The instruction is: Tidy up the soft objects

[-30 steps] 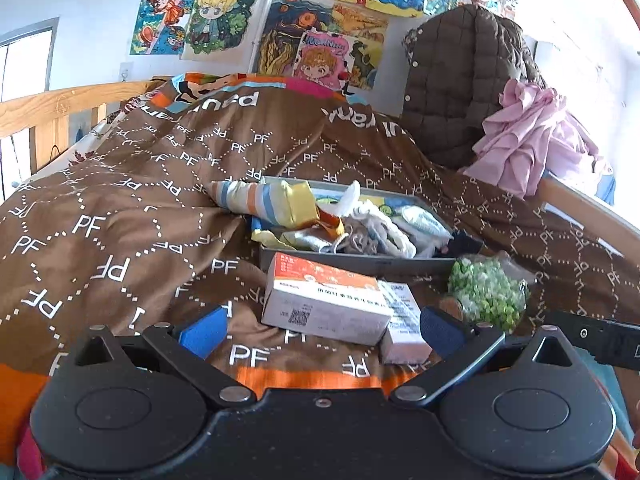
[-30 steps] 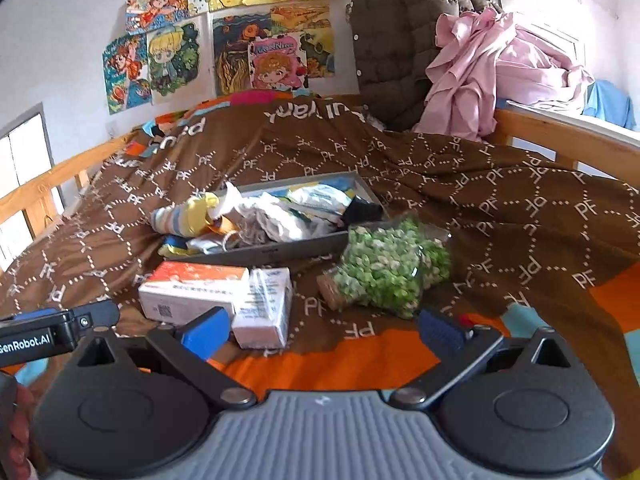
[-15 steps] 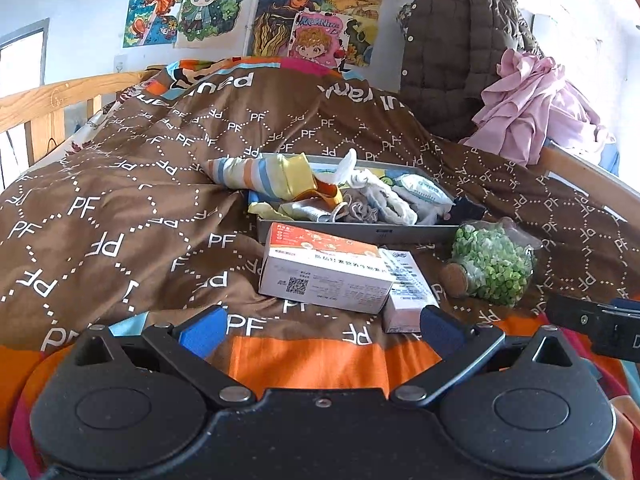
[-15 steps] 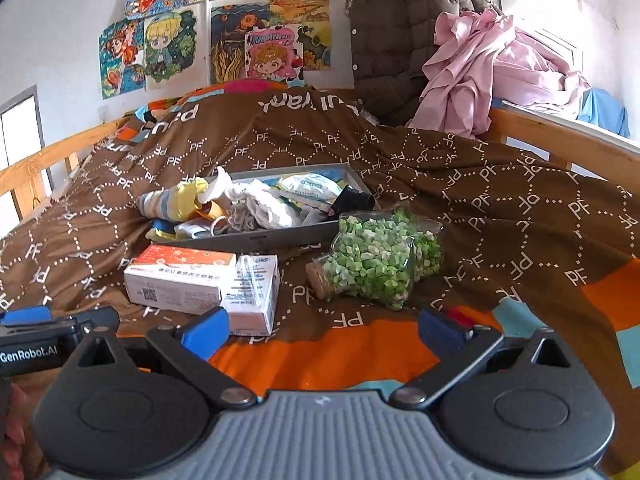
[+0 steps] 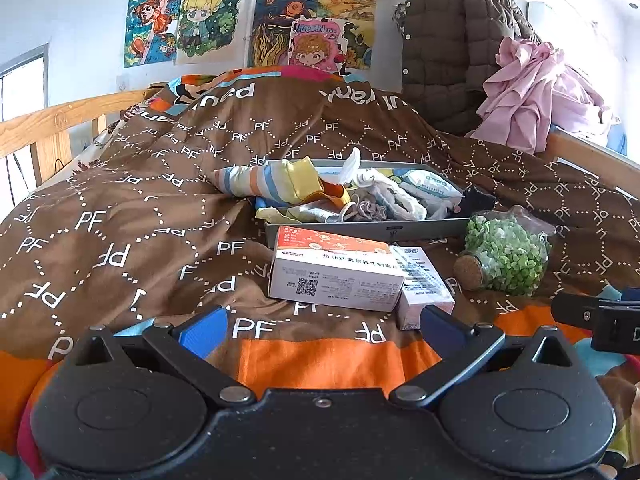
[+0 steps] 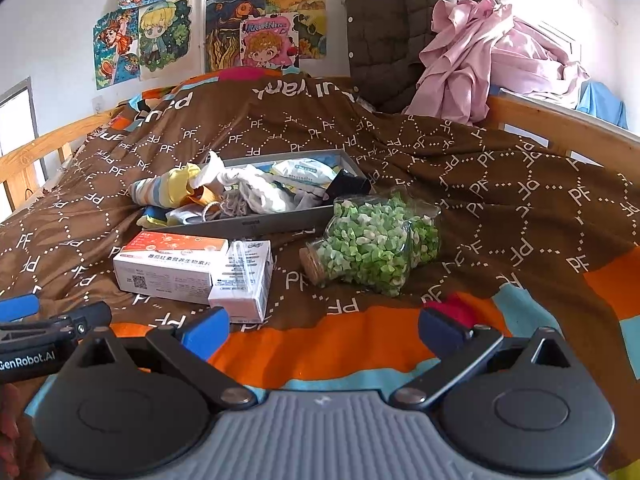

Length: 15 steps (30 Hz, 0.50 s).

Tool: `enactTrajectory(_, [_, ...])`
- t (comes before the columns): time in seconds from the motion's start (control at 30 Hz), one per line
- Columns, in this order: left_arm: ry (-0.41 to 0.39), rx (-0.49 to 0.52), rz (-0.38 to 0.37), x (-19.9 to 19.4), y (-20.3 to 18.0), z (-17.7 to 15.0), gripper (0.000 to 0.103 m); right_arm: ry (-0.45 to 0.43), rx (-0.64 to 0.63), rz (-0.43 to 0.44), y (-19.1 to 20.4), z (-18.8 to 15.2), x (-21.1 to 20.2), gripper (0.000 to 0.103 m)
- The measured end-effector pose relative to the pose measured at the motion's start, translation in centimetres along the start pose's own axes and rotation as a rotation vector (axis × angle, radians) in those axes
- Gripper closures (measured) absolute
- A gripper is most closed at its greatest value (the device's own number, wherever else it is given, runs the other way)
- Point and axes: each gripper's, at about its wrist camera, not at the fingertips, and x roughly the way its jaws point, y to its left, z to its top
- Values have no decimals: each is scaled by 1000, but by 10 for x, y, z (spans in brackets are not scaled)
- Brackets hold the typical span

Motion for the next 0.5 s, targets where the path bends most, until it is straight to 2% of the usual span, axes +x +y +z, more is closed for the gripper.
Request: enactTrajectory(0.5, [1,-26,15,-1,1,-2,1,10,-1,0,-1,-2,4,0])
